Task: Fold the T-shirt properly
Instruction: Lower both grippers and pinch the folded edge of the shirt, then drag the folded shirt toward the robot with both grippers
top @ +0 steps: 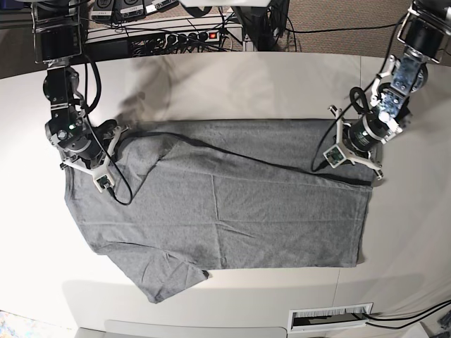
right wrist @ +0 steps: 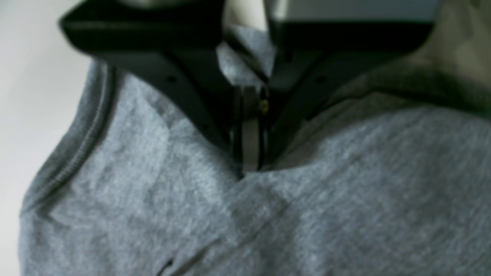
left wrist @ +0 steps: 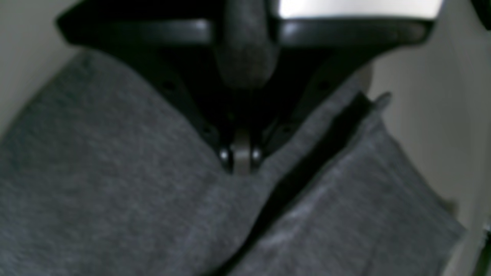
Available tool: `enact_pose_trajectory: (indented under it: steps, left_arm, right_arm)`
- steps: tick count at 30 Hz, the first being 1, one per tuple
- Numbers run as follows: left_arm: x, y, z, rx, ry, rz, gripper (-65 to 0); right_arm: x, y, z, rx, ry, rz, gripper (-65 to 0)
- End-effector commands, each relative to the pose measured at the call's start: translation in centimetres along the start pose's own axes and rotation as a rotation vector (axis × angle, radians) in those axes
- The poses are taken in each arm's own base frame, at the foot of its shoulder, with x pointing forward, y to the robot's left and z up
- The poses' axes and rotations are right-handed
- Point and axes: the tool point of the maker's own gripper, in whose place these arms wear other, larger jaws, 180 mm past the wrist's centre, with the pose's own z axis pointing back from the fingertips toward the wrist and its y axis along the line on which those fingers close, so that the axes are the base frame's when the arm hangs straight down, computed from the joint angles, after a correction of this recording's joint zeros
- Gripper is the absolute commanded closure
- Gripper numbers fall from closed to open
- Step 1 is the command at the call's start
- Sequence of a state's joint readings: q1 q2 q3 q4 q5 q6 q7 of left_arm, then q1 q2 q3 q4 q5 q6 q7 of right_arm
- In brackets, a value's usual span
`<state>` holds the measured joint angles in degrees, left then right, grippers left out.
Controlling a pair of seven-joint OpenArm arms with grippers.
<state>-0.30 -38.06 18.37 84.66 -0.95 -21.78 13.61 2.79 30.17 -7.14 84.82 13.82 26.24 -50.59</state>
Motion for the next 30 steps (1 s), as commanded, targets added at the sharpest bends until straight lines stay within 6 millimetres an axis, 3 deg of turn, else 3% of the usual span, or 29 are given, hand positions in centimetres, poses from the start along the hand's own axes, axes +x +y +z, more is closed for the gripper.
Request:
enact_pose_trajectory:
  steps: [1, 6, 18, 24, 30]
  left_arm:
    - [-4.8, -0.9, 1.1, -0.068, 0.2, -0.053, 0.0]
    - [-6.9, -1.8, 3.0, -0.183, 0.26, -0.027, 0.0]
    - [-12.3, -7.1, 7.6, -0.356, 0.385, 0.008, 0.0]
    - [-14.1, -9.9, 9.9, -0.414, 0.437, -0.023, 0.0]
    - [-15.4, -11.5, 11.0, -0.436, 0.474, -0.037, 0.0]
  right_arm:
    - [-2.1, -0.3, 0.3, 0.005, 0.102, 0.025, 0.0]
    - [-3.9, 1.1, 0.6, 0.079, 0.202, 0.007, 0.0]
    - [-7.0, 3.3, 1.7, 0.198, 0.339, -0.028, 0.0]
    - [-9.2, 4.2, 3.6, 0.201, 0.368, 0.045, 0.0]
    - [-11.4, 4.5, 5.8, 0.197, 0.399, 0.132, 0.0]
